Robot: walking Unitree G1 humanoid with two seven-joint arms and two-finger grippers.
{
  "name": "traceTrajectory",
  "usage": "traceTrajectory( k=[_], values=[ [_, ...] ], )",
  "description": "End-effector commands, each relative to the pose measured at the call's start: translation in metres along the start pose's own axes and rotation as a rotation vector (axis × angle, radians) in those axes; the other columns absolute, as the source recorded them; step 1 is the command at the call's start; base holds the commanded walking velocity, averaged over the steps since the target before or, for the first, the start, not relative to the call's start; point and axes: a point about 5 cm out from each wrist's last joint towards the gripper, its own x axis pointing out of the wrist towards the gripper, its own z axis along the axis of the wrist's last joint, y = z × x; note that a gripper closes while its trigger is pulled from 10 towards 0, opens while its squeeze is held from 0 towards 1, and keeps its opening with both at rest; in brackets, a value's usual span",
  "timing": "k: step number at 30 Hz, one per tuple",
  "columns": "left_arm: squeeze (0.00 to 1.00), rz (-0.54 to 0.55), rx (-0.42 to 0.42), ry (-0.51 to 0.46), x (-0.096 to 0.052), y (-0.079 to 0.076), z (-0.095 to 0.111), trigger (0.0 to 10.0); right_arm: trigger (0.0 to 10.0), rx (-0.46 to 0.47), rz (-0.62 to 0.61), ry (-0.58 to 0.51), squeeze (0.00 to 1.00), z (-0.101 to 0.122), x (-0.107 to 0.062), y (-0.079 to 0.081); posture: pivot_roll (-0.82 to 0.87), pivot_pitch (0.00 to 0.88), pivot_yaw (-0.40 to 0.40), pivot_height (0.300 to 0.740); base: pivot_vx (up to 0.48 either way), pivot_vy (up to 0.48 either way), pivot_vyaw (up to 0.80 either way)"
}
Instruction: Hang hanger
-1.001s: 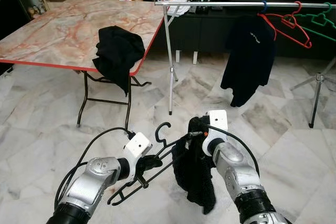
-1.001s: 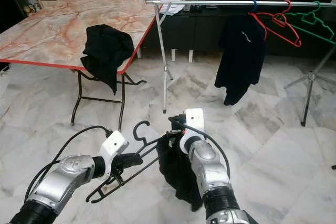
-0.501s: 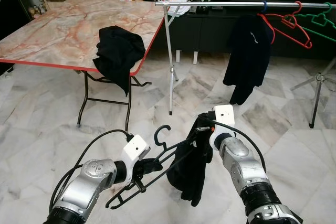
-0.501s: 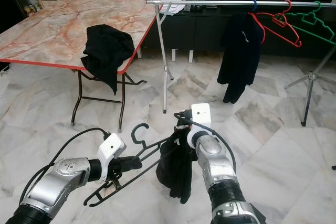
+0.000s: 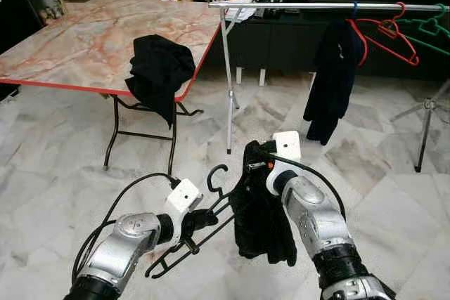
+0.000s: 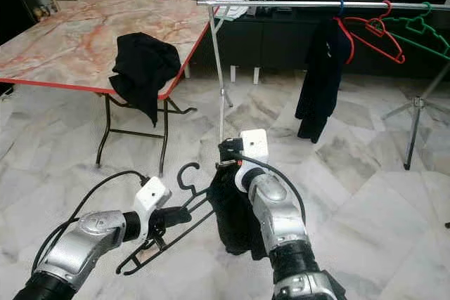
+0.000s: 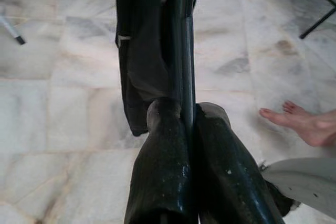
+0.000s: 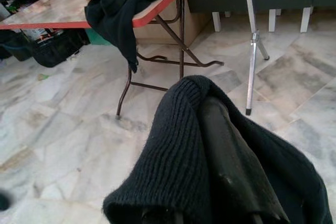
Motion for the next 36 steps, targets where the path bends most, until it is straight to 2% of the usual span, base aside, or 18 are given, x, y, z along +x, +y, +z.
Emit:
traceTrajectory(
  k=[1, 7, 9, 10, 11, 13, 16, 17, 19, 22, 23, 25, 26, 27, 29, 32, 35, 36],
  values=[
    [0.00, 0.037, 0.011, 0.023, 0.000, 0.005, -0.001, 10.0, 10.0, 0.010, 0.035, -0.034, 0.00, 0.009, 0.001, 0.011, 0.10, 0.096, 0.061, 0.740, 0.000, 0.000, 0.00],
    [0.00, 0.063, 0.005, 0.032, 0.002, 0.007, -0.002, 10.0, 10.0, 0.030, 0.059, -0.030, 0.00, 0.008, -0.002, 0.017, 0.10, 0.099, 0.062, 0.740, 0.000, 0.000, 0.00],
    [0.00, 0.019, 0.017, 0.013, 0.000, 0.004, 0.000, 10.0, 10.0, -0.050, 0.003, 0.010, 0.00, -0.002, -0.004, 0.004, 0.10, 0.102, 0.060, 0.740, 0.000, 0.000, 0.00],
    [0.00, 0.019, 0.017, 0.013, 0.000, 0.004, 0.000, 10.0, 10.0, -0.050, 0.003, 0.010, 0.00, -0.002, -0.004, 0.004, 0.10, 0.102, 0.060, 0.740, 0.000, 0.000, 0.00],
    [0.00, 0.038, 0.026, 0.005, -0.001, 0.006, 0.001, 10.0, 10.0, -0.134, -0.044, 0.067, 0.00, -0.012, -0.005, -0.009, 0.11, 0.104, 0.058, 0.740, 0.000, 0.000, 0.00],
    [0.00, 0.065, 0.031, -0.003, -0.002, 0.009, 0.001, 10.0, 10.0, -0.149, -0.037, 0.082, 0.00, -0.014, -0.007, -0.012, 0.11, 0.104, 0.058, 0.740, 0.000, 0.000, 0.00],
    [0.00, 0.098, 0.024, -0.027, -0.003, 0.013, 0.004, 10.0, 10.0, -0.135, 0.054, 0.050, 0.00, -0.005, -0.009, -0.003, 0.10, 0.108, 0.057, 0.740, 0.000, 0.000, 0.00],
    [0.00, 0.113, 0.020, -0.046, -0.002, 0.014, 0.007, 10.0, 10.0, -0.103, 0.167, -0.012, 0.00, 0.006, -0.013, 0.009, 0.10, 0.111, 0.060, 0.740, 0.000, 0.000, 0.00],
    [0.00, 0.126, 0.022, -0.053, -0.001, 0.016, 0.009, 10.0, 10.0, -0.090, 0.239, -0.049, 0.00, 0.014, -0.016, 0.017, 0.10, 0.111, 0.061, 0.740, 0.000, 0.000, 0.00],
    [0.00, 0.130, 0.026, -0.056, 0.000, 0.016, 0.010, 10.0, 10.0, -0.136, 0.274, -0.055, 0.00, 0.015, -0.018, 0.021, 0.10, 0.111, 0.063, 0.740, 0.000, 0.000, 0.00],
    [0.00, 0.136, 0.025, -0.069, 0.001, 0.017, 0.011, 10.0, 10.0, -0.183, 0.256, -0.043, 0.00, 0.011, -0.017, 0.018, 0.10, 0.111, 0.063, 0.740, 0.000, 0.000, 0.00],
    [0.00, 0.140, 0.025, -0.074, 0.001, 0.017, 0.012, 10.0, 10.0, -0.191, 0.237, -0.034, 0.00, 0.009, -0.016, 0.016, 0.10, 0.111, 0.063, 0.740, 0.000, 0.000, 0.00],
    [0.00, 0.149, 0.025, -0.088, 0.001, 0.018, 0.014, 10.0, 10.0, -0.183, 0.089, 0.052, 0.00, -0.005, -0.013, -0.003, 0.10, 0.111, 0.062, 0.740, 0.000, 0.000, 0.00],
    [0.00, 0.149, 0.025, -0.088, 0.001, 0.018, 0.014, 10.0, 10.0, -0.183, 0.089, 0.052, 0.00, -0.005, -0.013, -0.003, 0.10, 0.111, 0.062, 0.740, 0.000, 0.000, 0.00],
    [0.00, 0.139, 0.019, -0.107, -0.001, 0.017, 0.017, 10.0, 10.0, -0.262, -0.039, 0.148, 0.00, -0.023, -0.014, -0.022, 0.10, 0.111, 0.061, 0.740, 0.000, 0.000, 0.00],
    [0.00, 0.130, 0.017, -0.111, -0.001, 0.017, 0.017, 10.0, 10.0, -0.277, -0.046, 0.172, 0.00, -0.028, -0.016, -0.024, 0.11, 0.113, 0.061, 0.740, 0.000, 0.000, 0.00],
    [0.00, 0.133, 0.019, -0.109, -0.002, 0.017, 0.016, 10.0, 10.0, -0.255, 0.039, 0.165, 0.00, -0.030, -0.019, -0.016, 0.11, 0.115, 0.062, 0.740, 0.000, 0.000, 0.00],
    [0.00, 0.134, 0.018, -0.108, -0.003, 0.017, 0.015, 10.0, 10.0, -0.218, 0.097, 0.131, 0.00, -0.026, -0.019, -0.009, 0.11, 0.116, 0.062, 0.740, 0.000, 0.000, 0.00]
  ],
)
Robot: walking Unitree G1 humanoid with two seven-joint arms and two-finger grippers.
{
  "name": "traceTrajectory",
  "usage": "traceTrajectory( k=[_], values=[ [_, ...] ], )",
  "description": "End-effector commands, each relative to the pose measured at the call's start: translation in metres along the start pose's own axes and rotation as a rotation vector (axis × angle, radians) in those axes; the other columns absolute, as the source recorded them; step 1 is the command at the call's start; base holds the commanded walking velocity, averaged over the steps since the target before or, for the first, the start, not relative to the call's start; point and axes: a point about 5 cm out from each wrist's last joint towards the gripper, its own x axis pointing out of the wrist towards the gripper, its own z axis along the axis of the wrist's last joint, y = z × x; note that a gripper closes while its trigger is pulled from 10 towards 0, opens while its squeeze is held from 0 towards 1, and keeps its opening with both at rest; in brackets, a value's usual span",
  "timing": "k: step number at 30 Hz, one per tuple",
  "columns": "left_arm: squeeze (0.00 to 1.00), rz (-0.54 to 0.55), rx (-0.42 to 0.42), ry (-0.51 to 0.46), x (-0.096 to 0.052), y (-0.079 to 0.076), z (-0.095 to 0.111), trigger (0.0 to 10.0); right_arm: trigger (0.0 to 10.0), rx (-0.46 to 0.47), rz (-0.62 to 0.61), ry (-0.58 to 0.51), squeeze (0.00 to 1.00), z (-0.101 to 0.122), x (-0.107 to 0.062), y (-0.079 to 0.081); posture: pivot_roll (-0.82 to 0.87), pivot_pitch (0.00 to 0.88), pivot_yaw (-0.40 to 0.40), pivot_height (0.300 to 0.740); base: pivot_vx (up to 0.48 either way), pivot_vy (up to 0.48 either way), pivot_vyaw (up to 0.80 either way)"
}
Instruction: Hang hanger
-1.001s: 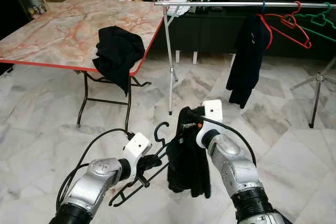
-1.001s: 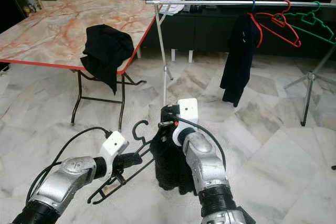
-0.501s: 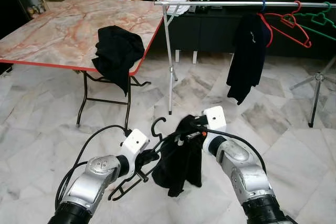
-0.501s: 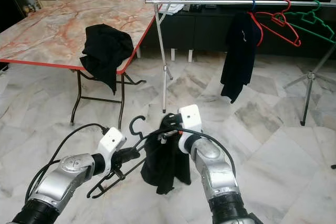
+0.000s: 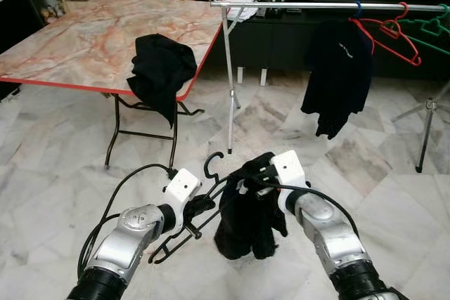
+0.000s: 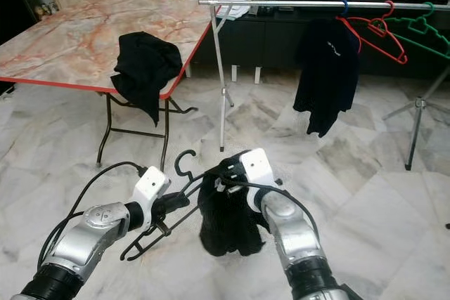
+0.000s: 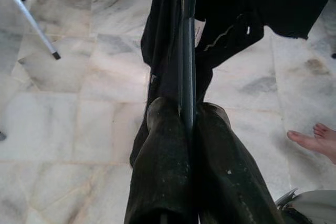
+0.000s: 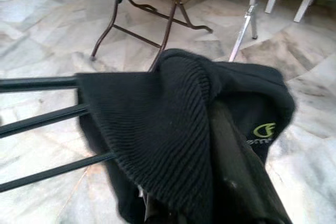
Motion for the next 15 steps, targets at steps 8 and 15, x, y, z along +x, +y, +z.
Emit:
traceTrajectory(
  k=[8, 15],
  values=[
    [0.00, 0.009, -0.012, -0.030, -0.004, 0.005, 0.004, 10.0, 10.0, -0.038, 0.035, -0.021, 0.00, 0.003, 0.003, 0.002, 0.11, 0.114, 0.064, 0.740, 0.000, 0.000, 0.00],
    [0.00, -0.001, -0.011, -0.015, -0.006, 0.005, 0.001, 10.0, 10.0, 0.003, 0.136, -0.118, 0.00, 0.019, -0.002, 0.012, 0.11, 0.114, 0.067, 0.740, 0.000, 0.000, 0.00]
  ],
)
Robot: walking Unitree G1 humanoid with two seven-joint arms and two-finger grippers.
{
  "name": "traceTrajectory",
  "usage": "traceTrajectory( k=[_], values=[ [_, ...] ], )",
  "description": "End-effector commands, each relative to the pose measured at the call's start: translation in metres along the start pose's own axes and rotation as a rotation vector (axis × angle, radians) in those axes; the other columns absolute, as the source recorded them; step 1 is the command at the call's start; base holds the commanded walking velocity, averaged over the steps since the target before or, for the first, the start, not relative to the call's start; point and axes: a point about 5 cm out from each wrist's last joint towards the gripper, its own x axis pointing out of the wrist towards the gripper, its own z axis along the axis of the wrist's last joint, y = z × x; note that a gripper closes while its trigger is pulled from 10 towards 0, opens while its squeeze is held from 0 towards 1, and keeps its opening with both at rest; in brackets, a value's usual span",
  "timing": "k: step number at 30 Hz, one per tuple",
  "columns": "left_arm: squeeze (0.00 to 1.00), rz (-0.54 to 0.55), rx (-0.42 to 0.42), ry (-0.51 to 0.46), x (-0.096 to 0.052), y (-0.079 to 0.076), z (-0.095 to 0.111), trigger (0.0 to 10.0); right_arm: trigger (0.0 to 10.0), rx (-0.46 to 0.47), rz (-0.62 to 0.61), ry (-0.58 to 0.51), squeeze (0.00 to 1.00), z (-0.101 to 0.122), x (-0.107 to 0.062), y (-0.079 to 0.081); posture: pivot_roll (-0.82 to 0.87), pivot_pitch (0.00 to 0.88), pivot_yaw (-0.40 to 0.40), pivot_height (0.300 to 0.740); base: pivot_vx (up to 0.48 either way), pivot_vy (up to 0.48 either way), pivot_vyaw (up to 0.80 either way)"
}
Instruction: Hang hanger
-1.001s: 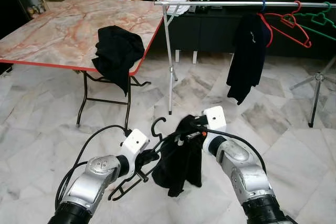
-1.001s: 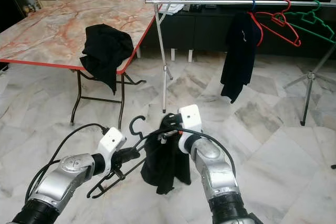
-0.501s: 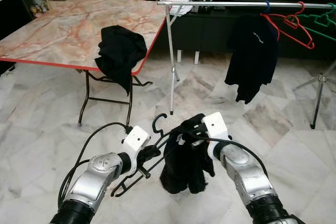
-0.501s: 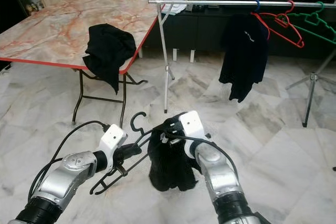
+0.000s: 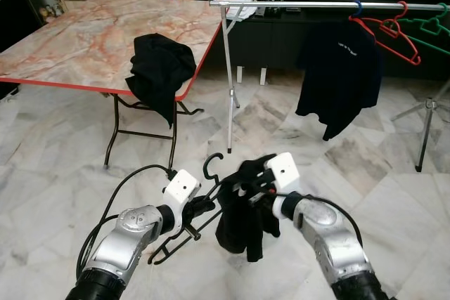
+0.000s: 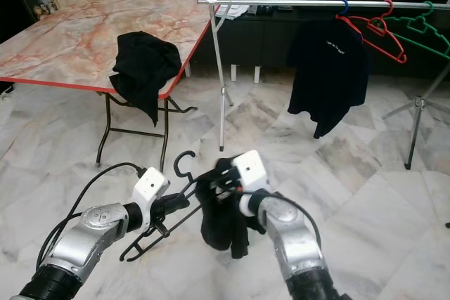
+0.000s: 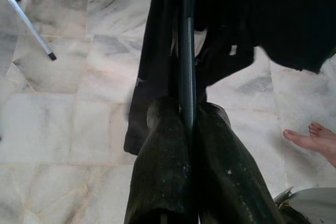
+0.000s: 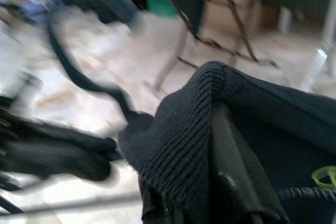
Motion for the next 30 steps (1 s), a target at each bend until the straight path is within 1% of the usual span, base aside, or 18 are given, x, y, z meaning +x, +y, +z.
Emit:
traceTrajectory(
  k=[1, 3, 4, 6, 8, 10, 11, 12, 14, 16, 17, 19, 21, 22, 24, 26, 27, 30],
  values=[
    [0.00, 0.014, -0.009, -0.013, -0.003, 0.004, 0.002, 10.0, 10.0, -0.033, -0.114, 0.064, 0.00, -0.004, 0.002, -0.013, 0.11, 0.114, 0.067, 0.740, 0.000, 0.000, 0.00],
    [0.00, 0.012, -0.009, -0.013, -0.003, 0.004, 0.002, 10.0, 10.0, -0.102, -0.254, 0.193, 0.00, -0.022, -0.001, -0.031, 0.11, 0.113, 0.066, 0.740, 0.000, 0.000, 0.00],
    [0.00, 0.010, -0.010, -0.014, -0.003, 0.004, 0.002, 10.0, 10.0, -0.134, -0.296, 0.243, 0.00, -0.030, -0.004, -0.037, 0.11, 0.113, 0.066, 0.740, 0.000, 0.000, 0.00],
    [0.00, 0.009, -0.010, -0.014, -0.003, 0.003, 0.002, 10.0, 10.0, -0.152, -0.312, 0.266, 0.00, -0.035, -0.005, -0.040, 0.11, 0.113, 0.066, 0.740, 0.000, 0.000, 0.00],
    [0.00, 0.006, -0.011, -0.015, -0.003, 0.003, 0.003, 10.0, 10.0, -0.142, -0.232, 0.220, 0.00, -0.031, -0.004, -0.032, 0.11, 0.115, 0.066, 0.740, 0.000, 0.000, 0.00],
    [0.00, 0.005, -0.010, -0.015, -0.003, 0.003, 0.003, 10.0, 10.0, -0.062, -0.129, 0.119, 0.00, -0.020, -0.002, -0.020, 0.11, 0.117, 0.067, 0.740, 0.000, 0.000, 0.00],
    [0.00, 0.004, -0.010, -0.014, -0.004, 0.003, 0.002, 10.0, 10.0, -0.042, -0.106, 0.096, 0.00, -0.017, -0.002, -0.017, 0.11, 0.117, 0.067, 0.740, 0.000, 0.000, 0.00],
    [0.00, 0.004, -0.010, -0.013, -0.004, 0.003, 0.002, 10.0, 10.0, -0.014, -0.016, -0.006, 0.00, -0.003, -0.002, -0.008, 0.11, 0.117, 0.067, 0.740, 0.000, 0.000, 0.00],
    [0.00, 0.003, -0.011, -0.012, -0.004, 0.003, 0.002, 10.0, 10.0, -0.021, 0.011, -0.033, 0.00, 0.002, -0.004, -0.006, 0.10, 0.115, 0.068, 0.740, 0.000, 0.000, 0.00],
    [0.00, 0.000, -0.011, -0.012, -0.003, 0.003, 0.002, 10.0, 10.0, -0.093, -0.124, 0.084, 0.00, -0.010, -0.004, -0.022, 0.11, 0.114, 0.069, 0.740, 0.000, 0.000, 0.00],
    [0.00, -0.002, -0.012, -0.013, -0.003, 0.002, 0.002, 10.0, 10.0, -0.181, -0.252, 0.226, 0.00, -0.026, -0.006, -0.039, 0.10, 0.110, 0.068, 0.740, 0.000, 0.000, 0.00],
    [0.00, -0.007, -0.012, -0.014, -0.002, 0.001, 0.003, 10.0, 10.0, -0.197, -0.330, 0.303, 0.00, -0.037, -0.010, -0.049, 0.11, 0.109, 0.067, 0.740, 0.000, 0.000, 0.00],
    [0.00, -0.013, -0.013, -0.014, -0.002, 0.001, 0.003, 10.0, 10.0, -0.180, -0.321, 0.279, 0.00, -0.037, -0.009, -0.049, 0.11, 0.109, 0.068, 0.740, 0.000, 0.000, 0.00],
    [0.00, -0.016, -0.013, -0.013, -0.002, 0.000, 0.002, 10.0, 10.0, -0.169, -0.254, 0.215, 0.00, -0.029, -0.006, -0.040, 0.11, 0.109, 0.068, 0.740, 0.000, 0.000, 0.00],
    [0.00, -0.018, -0.013, -0.012, -0.003, 0.000, 0.002, 10.0, 10.0, -0.155, -0.173, 0.143, 0.00, -0.020, -0.003, -0.030, 0.10, 0.109, 0.068, 0.740, 0.000, 0.000, 0.00],
    [0.00, -0.021, -0.012, -0.008, -0.003, 0.000, 0.001, 10.0, 10.0, -0.171, -0.130, 0.090, 0.00, -0.013, -0.001, -0.023, 0.11, 0.108, 0.070, 0.740, 0.000, 0.000, 0.00],
    [0.00, -0.022, -0.012, -0.007, -0.003, 0.000, 0.001, 10.0, 10.0, -0.186, -0.147, 0.101, 0.00, -0.014, 0.000, -0.024, 0.11, 0.108, 0.070, 0.740, 0.000, 0.000, 0.00],
    [0.00, -0.026, -0.010, -0.005, -0.003, 0.000, 0.001, 10.0, 10.0, -0.255, -0.265, 0.218, 0.00, -0.026, -0.001, -0.039, 0.11, 0.105, 0.071, 0.740, 0.000, 0.000, 0.00]
  ],
)
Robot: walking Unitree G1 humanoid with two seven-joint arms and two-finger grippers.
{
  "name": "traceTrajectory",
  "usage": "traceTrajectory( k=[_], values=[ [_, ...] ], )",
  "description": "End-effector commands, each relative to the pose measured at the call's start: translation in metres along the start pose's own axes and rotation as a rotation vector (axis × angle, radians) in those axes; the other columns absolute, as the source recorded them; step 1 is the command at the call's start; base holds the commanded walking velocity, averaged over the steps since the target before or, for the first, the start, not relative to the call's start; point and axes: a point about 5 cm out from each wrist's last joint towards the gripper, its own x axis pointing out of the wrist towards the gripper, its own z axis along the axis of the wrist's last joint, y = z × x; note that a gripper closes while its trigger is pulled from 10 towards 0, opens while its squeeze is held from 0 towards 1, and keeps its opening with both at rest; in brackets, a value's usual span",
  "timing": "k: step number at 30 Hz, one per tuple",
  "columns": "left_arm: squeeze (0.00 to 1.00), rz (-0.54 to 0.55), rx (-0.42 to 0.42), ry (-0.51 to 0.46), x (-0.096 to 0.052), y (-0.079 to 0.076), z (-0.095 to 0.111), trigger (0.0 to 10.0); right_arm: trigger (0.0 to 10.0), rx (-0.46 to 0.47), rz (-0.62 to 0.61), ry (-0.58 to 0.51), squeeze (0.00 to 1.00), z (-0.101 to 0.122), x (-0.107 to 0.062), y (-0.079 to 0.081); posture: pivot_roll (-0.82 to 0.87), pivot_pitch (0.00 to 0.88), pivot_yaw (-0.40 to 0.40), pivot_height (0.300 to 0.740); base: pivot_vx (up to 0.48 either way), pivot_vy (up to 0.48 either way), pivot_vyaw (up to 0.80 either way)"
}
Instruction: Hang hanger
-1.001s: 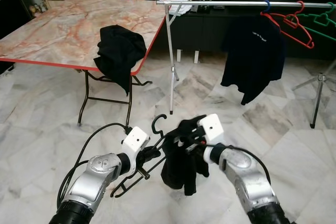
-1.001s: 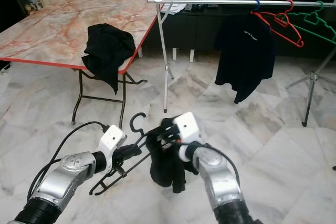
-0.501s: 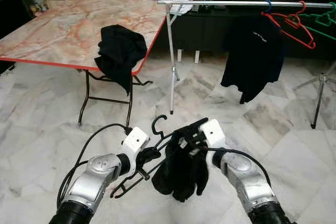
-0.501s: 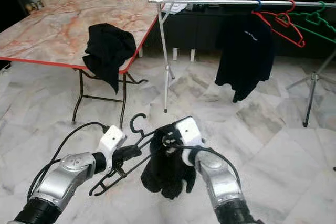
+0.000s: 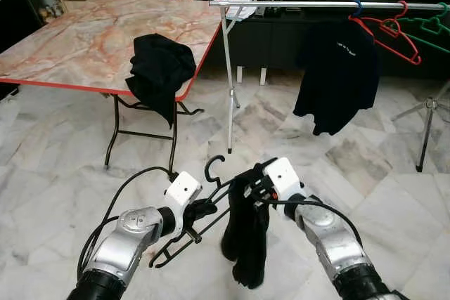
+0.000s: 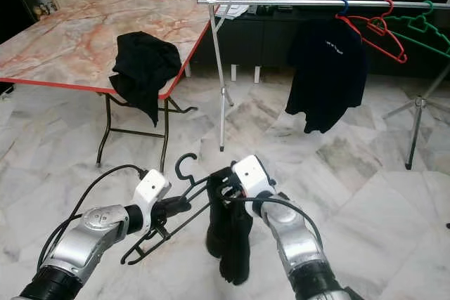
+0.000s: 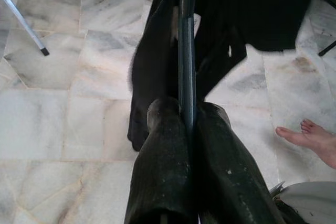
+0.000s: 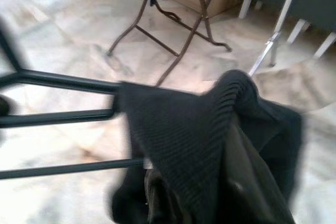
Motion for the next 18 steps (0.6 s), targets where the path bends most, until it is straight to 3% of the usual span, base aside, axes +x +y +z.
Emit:
traceTrajectory(
  k=[1, 6, 7, 9, 12, 16, 18],
  values=[
    [0.00, 0.004, 0.003, -0.015, -0.004, 0.003, 0.003, 10.0, 10.0, -0.015, -0.066, 0.049, 0.00, -0.007, 0.002, -0.006, 0.11, 0.105, 0.071, 0.740, 0.000, 0.000, 0.00],
    [0.00, -0.011, 0.006, -0.013, -0.005, 0.002, 0.003, 10.0, 10.0, 0.010, -0.030, -0.032, 0.00, 0.004, 0.003, -0.003, 0.11, 0.101, 0.072, 0.740, 0.000, 0.000, 0.00],
    [0.00, -0.010, 0.006, -0.013, -0.004, 0.002, 0.003, 10.0, 10.0, 0.066, 0.113, -0.129, 0.00, 0.018, 0.001, 0.011, 0.11, 0.101, 0.072, 0.740, 0.000, 0.000, 0.00],
    [0.00, -0.009, 0.006, -0.014, -0.004, 0.002, 0.003, 10.0, 10.0, 0.081, 0.289, -0.235, 0.00, 0.032, -0.007, 0.027, 0.11, 0.098, 0.072, 0.740, 0.000, 0.000, 0.00],
    [0.00, -0.008, 0.004, -0.015, -0.004, 0.002, 0.003, 10.0, 10.0, 0.033, 0.401, -0.323, 0.00, 0.040, -0.017, 0.035, 0.11, 0.098, 0.072, 0.740, 0.000, 0.000, 0.00],
    [0.00, -0.012, 0.001, -0.015, -0.003, 0.002, 0.003, 10.0, 10.0, 0.001, 0.449, -0.321, 0.00, 0.035, -0.021, 0.035, 0.10, 0.103, 0.072, 0.740, 0.000, 0.000, 0.00],
    [0.00, -0.015, -0.002, -0.014, -0.003, 0.001, 0.002, 10.0, 10.0, -0.056, 0.431, -0.286, 0.00, 0.025, -0.021, 0.032, 0.10, 0.104, 0.072, 0.740, 0.000, 0.000, 0.00]
  ],
)
